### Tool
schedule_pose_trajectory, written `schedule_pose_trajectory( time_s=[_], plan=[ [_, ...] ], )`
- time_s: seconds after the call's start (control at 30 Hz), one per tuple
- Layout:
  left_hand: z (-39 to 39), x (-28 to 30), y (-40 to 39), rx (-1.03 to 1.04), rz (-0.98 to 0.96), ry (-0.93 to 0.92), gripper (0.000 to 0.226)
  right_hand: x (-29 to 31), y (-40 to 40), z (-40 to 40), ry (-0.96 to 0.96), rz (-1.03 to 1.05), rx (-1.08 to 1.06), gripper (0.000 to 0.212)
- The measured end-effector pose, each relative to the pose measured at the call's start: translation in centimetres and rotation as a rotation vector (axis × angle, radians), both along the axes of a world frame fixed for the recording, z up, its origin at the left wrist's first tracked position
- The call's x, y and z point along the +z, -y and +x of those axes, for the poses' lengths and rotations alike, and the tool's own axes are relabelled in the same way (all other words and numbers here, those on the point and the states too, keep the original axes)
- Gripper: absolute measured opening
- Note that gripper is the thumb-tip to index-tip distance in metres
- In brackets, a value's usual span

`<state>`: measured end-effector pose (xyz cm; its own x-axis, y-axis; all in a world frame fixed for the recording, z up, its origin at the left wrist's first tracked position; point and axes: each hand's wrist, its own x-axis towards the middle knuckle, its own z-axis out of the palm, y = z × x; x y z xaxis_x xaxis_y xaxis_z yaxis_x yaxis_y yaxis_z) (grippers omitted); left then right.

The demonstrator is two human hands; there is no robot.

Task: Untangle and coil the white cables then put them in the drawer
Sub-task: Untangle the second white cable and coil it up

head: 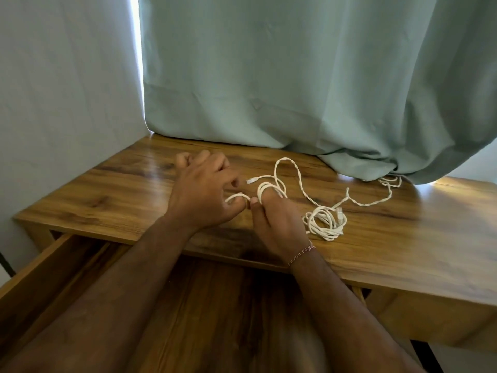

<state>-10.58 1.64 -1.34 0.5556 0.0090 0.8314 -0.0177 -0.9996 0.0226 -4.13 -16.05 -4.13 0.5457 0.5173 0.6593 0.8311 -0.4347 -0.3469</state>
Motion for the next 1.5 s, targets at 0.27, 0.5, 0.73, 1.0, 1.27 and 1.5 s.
schedule_pose_trajectory(
  time_s=[0.27,0.5,0.73,1.0,1.27,1.5],
  plan=[
    [1.2,-0.1,-0.5,-0.059,-0.112,-0.018,0.030,1.4,0.3,0.1,-0.800,-0.139,0.367,0.044],
    [0.8,0.7,-0.4,-0.116,-0.597,-0.066,0.025,1.7,0.9,0.0,-1.428,0.236,0.939,0.044],
    [1.0,-1.3,0.0,0.043,-0.163,-0.145,0.025,2.2,0.9,0.1,-1.425,0.739,1.385,0.048],
    [1.8,-2.3,1.0,-0.033,0.038,-0.427,0.039,3.0,1.7,1.4,-1.262,1.352,1.050,0.039],
    [0.9,-1.5,2.4,-0.266,0.081,-0.375,0.013,2.5,0.8,1.4,-1.130,1.391,0.727,0.046],
    [0.3,-1.2,2.6,-0.395,0.123,-0.202,0.015,1.3,0.2,0.6,-0.666,0.666,0.261,0.029]
  ],
)
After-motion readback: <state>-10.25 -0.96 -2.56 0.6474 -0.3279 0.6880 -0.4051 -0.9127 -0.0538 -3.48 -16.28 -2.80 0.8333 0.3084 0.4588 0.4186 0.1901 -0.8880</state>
